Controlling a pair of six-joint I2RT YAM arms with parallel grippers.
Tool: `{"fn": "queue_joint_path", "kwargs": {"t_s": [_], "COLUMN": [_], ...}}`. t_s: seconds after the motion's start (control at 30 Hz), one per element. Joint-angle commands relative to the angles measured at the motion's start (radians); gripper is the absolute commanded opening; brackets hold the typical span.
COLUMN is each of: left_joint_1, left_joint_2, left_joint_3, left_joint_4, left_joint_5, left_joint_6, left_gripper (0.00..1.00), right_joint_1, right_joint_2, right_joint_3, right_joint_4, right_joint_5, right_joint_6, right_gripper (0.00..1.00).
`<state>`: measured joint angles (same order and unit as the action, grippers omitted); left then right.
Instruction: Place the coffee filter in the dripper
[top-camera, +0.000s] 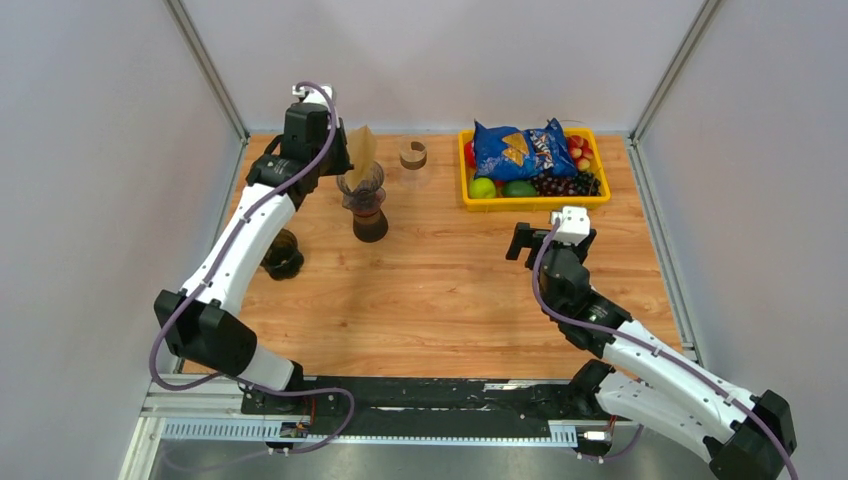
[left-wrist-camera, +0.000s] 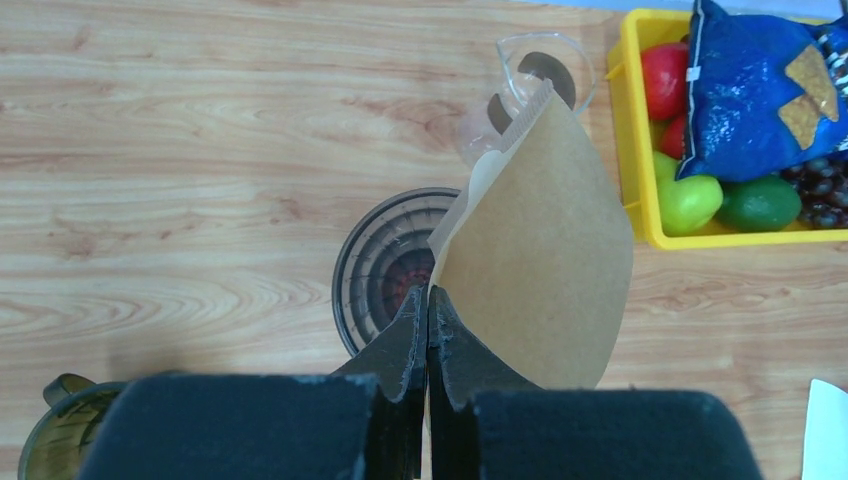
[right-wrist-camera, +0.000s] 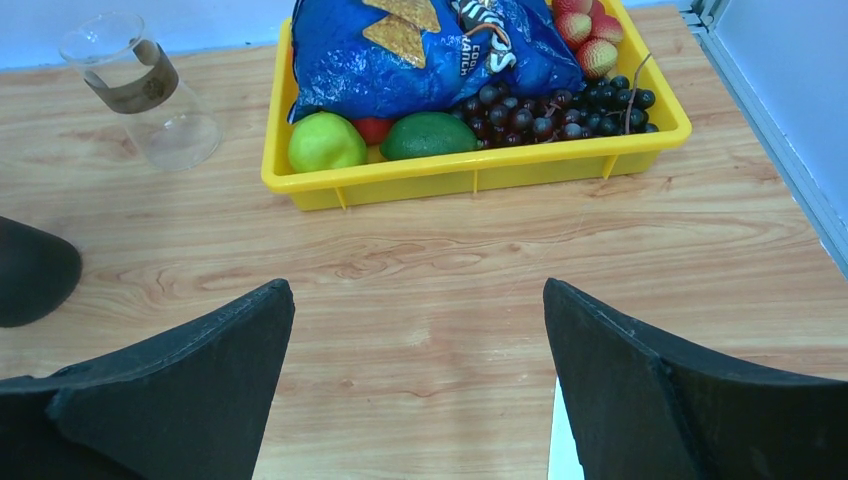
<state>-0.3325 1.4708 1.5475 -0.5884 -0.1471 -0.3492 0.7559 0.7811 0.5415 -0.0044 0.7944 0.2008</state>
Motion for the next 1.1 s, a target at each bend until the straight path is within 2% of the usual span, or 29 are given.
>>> {"fn": "queue_joint_path", "kwargs": {"t_s": [0.0, 0.4, 0.87, 0.93, 1.07], "left_joint_1": [0.023, 0.045, 0.045, 0.044, 0.044], "left_joint_2": [0.023, 0.138, 0.158, 0.158, 0.154], "left_joint_3": [0.015, 0.058, 0.073, 0.081, 0.09], "left_joint_4": [0.003, -0.052, -0.097, -0.11, -0.124], "left_joint_5": [0.061, 0.076, 0.061, 0.051, 0.045], "left_joint_6": [0.035, 0.055, 0.089, 0.085, 0.077], "left_gripper": [0.0, 0.0, 0.01, 0.05, 0.23], "right_joint_1": [-0.003, -0.003, -0.004, -0.004, -0.004], "right_joint_2": [0.021, 0.014, 0.02, 0.02, 0.019], "right_joint_3": [0.011, 0.009, 0.011, 0.011, 0.011], "right_joint_4": [0.02, 0.014, 0.012, 0.012, 0.012], "right_joint_5": [0.002, -0.004, -0.008, -0.007, -0.011], "right_joint_6": [-0.005, -0.013, -0.025, -0.027, -0.026], "right_gripper": [1.0, 1.0, 1.0, 1.0, 1.0]}}
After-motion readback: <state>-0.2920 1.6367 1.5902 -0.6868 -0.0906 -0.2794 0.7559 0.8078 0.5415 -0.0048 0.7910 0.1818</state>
